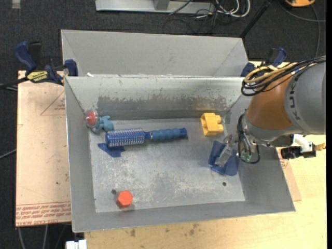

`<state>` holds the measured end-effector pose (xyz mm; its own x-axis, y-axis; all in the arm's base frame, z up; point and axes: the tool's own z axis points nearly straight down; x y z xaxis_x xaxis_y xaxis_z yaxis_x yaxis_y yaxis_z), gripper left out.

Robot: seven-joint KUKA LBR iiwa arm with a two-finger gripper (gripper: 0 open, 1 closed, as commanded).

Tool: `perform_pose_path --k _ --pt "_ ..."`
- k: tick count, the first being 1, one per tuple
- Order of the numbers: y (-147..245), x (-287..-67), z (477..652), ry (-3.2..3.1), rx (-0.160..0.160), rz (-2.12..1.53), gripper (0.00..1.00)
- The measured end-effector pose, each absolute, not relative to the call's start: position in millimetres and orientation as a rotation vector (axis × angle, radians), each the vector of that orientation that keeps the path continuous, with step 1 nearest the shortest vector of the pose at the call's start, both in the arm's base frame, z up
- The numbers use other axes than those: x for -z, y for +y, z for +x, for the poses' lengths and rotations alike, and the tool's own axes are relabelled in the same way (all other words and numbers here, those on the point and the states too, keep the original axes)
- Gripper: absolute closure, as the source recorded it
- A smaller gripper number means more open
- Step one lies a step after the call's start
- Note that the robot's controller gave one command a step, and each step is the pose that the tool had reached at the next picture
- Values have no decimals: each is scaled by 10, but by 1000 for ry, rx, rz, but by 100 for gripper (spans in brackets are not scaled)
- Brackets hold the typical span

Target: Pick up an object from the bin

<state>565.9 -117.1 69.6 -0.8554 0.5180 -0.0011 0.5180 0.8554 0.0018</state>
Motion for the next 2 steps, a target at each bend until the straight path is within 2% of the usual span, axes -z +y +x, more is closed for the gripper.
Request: perform_pose_path --k 2 --pt "-1165 -1332 5683 3023 -2 836 100"
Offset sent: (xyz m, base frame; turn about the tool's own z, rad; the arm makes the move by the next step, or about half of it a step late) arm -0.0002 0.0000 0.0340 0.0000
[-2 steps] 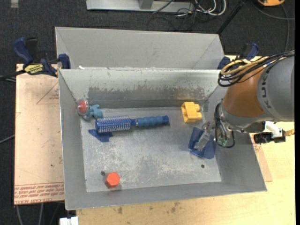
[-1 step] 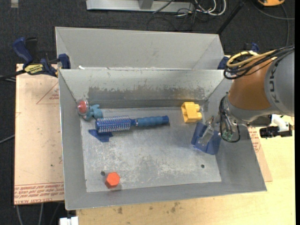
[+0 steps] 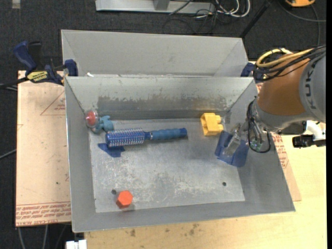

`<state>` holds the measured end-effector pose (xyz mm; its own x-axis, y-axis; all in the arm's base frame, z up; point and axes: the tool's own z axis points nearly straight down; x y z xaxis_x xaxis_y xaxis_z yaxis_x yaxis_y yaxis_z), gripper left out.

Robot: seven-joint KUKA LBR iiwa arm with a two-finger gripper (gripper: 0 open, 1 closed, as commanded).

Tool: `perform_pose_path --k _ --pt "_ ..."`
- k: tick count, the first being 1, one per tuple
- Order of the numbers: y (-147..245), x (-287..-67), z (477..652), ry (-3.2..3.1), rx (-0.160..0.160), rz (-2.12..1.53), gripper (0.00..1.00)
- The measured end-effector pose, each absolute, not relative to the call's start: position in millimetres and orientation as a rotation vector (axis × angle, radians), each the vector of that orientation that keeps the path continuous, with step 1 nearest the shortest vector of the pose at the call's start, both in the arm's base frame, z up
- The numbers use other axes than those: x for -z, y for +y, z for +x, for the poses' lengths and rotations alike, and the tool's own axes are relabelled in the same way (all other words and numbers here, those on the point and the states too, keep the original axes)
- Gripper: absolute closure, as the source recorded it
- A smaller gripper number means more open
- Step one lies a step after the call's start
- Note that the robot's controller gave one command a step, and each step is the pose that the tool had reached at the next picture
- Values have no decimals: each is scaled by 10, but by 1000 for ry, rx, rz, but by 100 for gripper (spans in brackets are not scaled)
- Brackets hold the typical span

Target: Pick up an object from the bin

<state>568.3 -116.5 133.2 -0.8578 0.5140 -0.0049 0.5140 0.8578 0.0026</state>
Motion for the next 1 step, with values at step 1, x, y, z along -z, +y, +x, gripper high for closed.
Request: perform_pose_path --k 1 --pt "-1166 -1994 5705 3020 -2 831 100"
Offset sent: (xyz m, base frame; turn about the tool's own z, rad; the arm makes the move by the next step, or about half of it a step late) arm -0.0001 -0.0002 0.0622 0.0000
